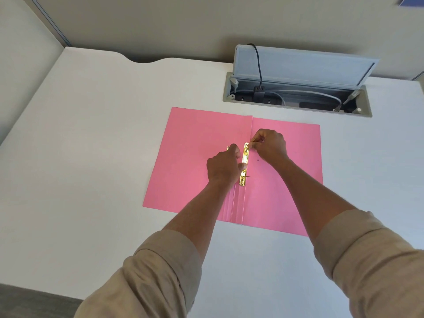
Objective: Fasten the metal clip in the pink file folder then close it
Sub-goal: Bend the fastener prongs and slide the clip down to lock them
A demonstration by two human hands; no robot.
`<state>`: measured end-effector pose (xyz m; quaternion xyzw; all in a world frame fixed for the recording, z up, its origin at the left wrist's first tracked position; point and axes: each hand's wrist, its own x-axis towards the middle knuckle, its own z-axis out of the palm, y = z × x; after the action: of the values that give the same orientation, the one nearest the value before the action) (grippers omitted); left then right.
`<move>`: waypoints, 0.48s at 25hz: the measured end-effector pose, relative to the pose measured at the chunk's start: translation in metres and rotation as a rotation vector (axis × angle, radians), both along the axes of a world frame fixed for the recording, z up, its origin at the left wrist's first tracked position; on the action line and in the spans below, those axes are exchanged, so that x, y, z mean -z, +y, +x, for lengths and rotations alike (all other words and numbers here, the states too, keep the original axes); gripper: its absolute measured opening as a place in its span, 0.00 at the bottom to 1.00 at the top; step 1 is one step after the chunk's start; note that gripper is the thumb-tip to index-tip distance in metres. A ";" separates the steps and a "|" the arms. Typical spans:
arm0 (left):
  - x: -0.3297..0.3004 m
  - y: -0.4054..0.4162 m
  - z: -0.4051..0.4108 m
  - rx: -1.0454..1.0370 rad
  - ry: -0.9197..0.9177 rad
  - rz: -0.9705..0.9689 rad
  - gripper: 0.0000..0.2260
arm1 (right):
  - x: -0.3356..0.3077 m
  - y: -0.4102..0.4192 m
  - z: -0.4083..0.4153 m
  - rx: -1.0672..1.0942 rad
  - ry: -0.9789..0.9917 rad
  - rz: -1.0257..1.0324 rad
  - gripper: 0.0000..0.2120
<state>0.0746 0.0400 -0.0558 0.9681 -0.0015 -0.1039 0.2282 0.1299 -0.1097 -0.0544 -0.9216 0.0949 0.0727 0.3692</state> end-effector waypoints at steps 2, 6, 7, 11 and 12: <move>0.001 0.000 -0.001 0.006 -0.020 -0.003 0.13 | 0.000 0.001 0.001 0.001 -0.003 -0.018 0.03; 0.004 0.001 -0.002 0.024 -0.065 0.002 0.13 | -0.001 0.006 0.006 -0.009 0.018 -0.068 0.07; 0.006 0.001 -0.002 0.030 -0.073 0.005 0.13 | -0.001 0.007 0.007 -0.012 0.023 -0.082 0.07; 0.009 0.000 -0.004 0.072 -0.113 0.013 0.15 | 0.000 0.007 0.011 -0.034 0.030 -0.095 0.07; 0.010 0.001 -0.004 0.090 -0.129 0.014 0.16 | 0.000 0.007 0.012 -0.045 0.033 -0.092 0.07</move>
<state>0.0705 0.0406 -0.0656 0.9732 -0.0588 -0.0514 0.2161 0.1423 -0.1028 -0.0540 -0.9383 0.0835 0.0918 0.3228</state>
